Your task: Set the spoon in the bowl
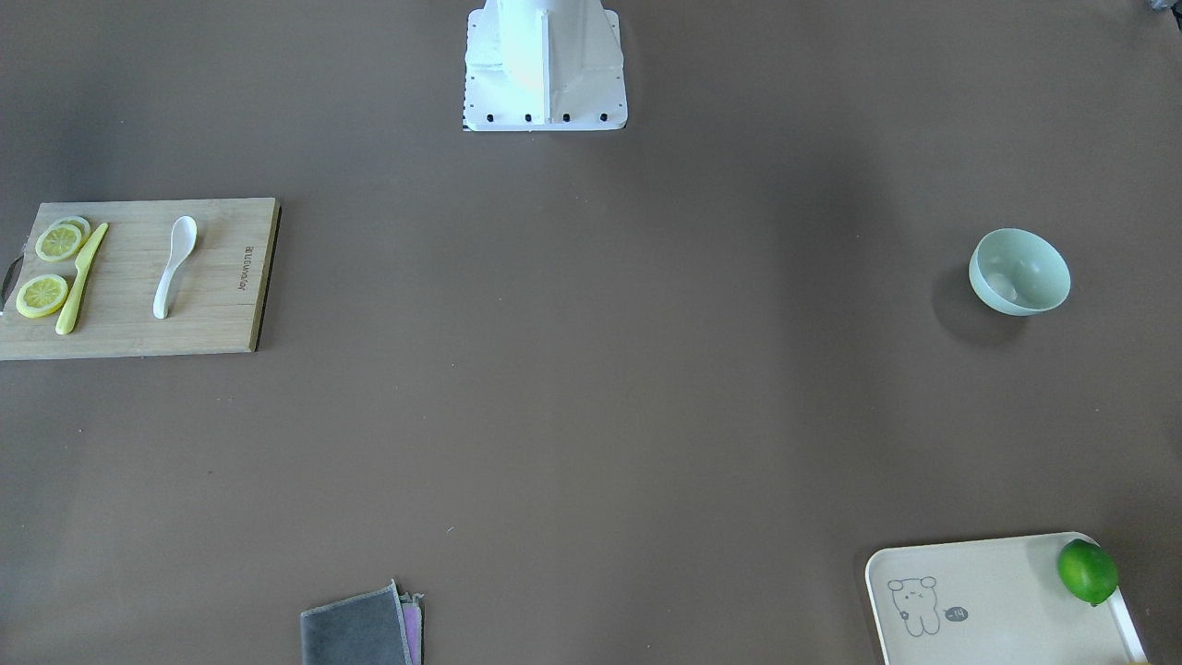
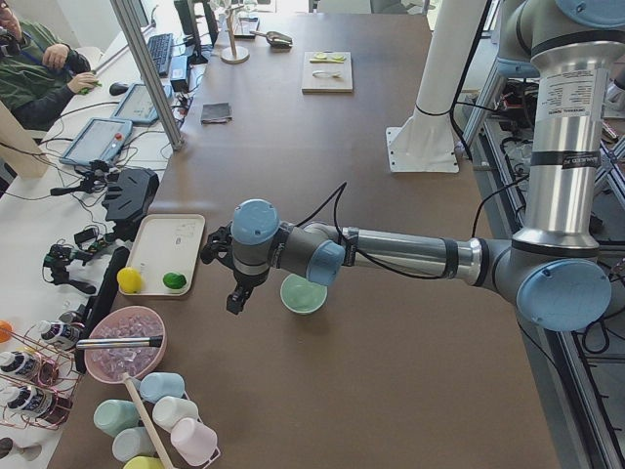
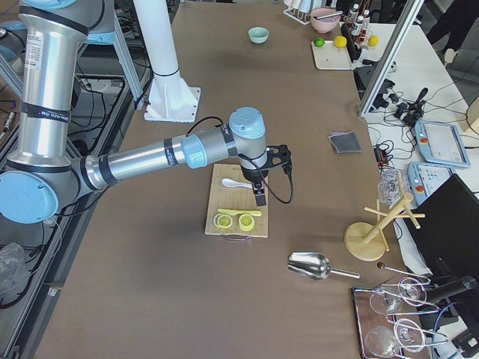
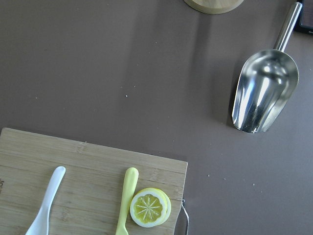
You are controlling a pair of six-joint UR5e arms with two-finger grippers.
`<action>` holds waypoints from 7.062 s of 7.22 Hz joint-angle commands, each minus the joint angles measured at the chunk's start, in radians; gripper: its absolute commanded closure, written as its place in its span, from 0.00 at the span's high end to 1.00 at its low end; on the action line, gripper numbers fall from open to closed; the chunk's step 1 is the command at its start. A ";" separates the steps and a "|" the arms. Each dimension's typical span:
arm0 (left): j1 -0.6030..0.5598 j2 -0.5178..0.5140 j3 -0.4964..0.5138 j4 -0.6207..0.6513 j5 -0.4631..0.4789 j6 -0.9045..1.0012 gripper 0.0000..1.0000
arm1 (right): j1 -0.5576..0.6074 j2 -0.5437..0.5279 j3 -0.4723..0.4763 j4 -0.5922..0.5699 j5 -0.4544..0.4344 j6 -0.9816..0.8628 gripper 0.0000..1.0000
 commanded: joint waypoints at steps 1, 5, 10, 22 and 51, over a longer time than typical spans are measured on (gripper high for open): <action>0.093 0.069 0.096 -0.280 -0.002 -0.189 0.98 | -0.082 -0.054 -0.002 0.164 -0.024 0.192 0.99; 0.220 0.127 0.229 -0.606 -0.042 -0.340 0.90 | -0.113 -0.077 -0.002 0.242 -0.024 0.245 1.00; 0.297 0.129 0.275 -0.687 -0.034 -0.368 0.61 | -0.113 -0.079 -0.002 0.242 -0.026 0.245 1.00; 0.656 -0.401 0.098 -0.513 0.165 -1.222 0.00 | -0.113 -0.080 -0.007 0.242 -0.036 0.247 1.00; 0.155 -0.044 -0.128 -0.067 -0.017 -0.329 0.98 | -0.826 -0.056 -0.097 0.619 -0.625 1.064 0.00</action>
